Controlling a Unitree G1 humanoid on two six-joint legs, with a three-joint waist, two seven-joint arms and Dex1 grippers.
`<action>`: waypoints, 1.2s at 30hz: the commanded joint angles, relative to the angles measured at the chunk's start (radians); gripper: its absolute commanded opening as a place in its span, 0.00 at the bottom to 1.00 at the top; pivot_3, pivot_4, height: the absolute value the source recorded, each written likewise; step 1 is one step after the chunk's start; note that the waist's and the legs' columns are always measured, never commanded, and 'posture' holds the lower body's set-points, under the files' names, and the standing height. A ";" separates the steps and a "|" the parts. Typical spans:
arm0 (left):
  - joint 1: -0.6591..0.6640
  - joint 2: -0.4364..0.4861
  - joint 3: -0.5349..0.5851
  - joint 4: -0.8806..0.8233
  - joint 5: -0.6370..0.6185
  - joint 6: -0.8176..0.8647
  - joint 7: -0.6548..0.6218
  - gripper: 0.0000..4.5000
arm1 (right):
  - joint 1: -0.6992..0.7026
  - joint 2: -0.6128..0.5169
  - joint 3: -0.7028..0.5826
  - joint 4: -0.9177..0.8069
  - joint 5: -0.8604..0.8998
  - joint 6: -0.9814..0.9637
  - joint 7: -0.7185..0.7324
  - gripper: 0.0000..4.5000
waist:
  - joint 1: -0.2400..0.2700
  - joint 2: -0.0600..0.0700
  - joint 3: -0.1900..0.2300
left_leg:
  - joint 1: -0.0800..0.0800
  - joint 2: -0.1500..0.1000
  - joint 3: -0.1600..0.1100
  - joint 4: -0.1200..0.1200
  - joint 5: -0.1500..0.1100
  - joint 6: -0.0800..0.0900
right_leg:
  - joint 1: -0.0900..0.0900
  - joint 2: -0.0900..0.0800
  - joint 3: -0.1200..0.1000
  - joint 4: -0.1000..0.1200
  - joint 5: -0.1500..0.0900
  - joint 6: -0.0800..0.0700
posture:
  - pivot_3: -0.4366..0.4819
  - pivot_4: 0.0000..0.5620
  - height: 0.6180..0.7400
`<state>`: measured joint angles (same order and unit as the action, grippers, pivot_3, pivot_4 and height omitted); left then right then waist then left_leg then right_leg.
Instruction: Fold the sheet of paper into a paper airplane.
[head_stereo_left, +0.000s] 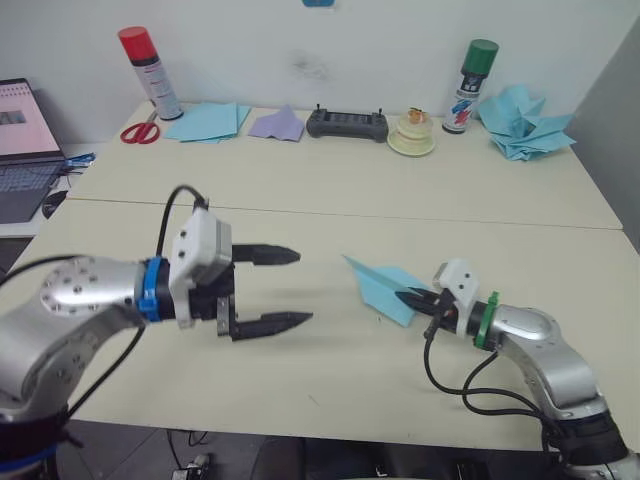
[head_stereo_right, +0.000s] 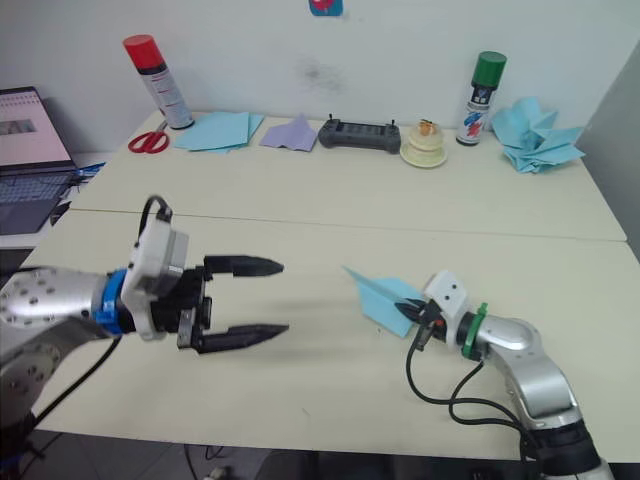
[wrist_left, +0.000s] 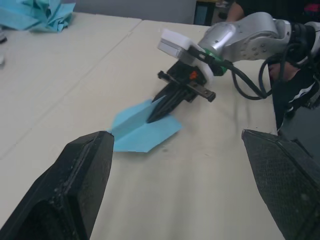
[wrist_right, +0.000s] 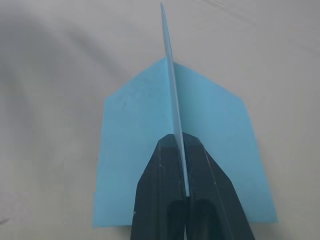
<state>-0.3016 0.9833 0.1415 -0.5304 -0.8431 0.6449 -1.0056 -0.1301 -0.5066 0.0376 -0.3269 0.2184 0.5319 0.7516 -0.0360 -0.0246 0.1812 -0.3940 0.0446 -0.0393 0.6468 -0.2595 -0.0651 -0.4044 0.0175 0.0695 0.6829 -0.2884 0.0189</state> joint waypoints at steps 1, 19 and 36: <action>-0.019 -0.030 -0.050 0.027 0.054 -0.034 -0.019 1.00 | 0.000 -0.007 -0.007 -0.040 0.023 0.067 -0.032 0.00 | -0.010 0.000 0.000 | 0.000 0.000 0.001 0.000 0.000 0.000 | 0.000 0.000 0.001 0.000 0.000 0.000 | 0.48 0.27 1.00; -0.043 -0.117 -0.083 -0.035 0.095 0.006 0.050 1.00 | -0.190 -0.030 0.117 -0.055 0.012 0.296 -0.096 0.53 | -0.009 0.000 0.000 | -0.002 0.000 0.000 0.001 0.000 0.000 | -0.001 0.000 0.000 0.001 0.000 0.000 | 0.48 0.27 1.00; -0.028 -0.046 -0.052 -0.068 0.072 0.062 0.031 1.00 | -0.244 -0.094 0.162 -0.006 0.012 0.353 -0.068 0.00 | -0.002 0.000 0.000 | -0.002 0.000 0.000 0.001 0.000 0.000 | -0.001 -0.001 0.000 0.000 0.000 0.000 | 0.48 0.27 1.00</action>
<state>-0.3171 0.9284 0.0647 -0.5913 -0.7683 0.7137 -0.9718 -0.3752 -0.5885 0.2184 -0.2967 0.2202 0.8812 0.6755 -0.0382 -0.0249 0.1811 -0.3960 0.0443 -0.0397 0.6484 -0.2594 -0.0649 -0.4051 0.0170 0.0692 0.6833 -0.2883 0.0189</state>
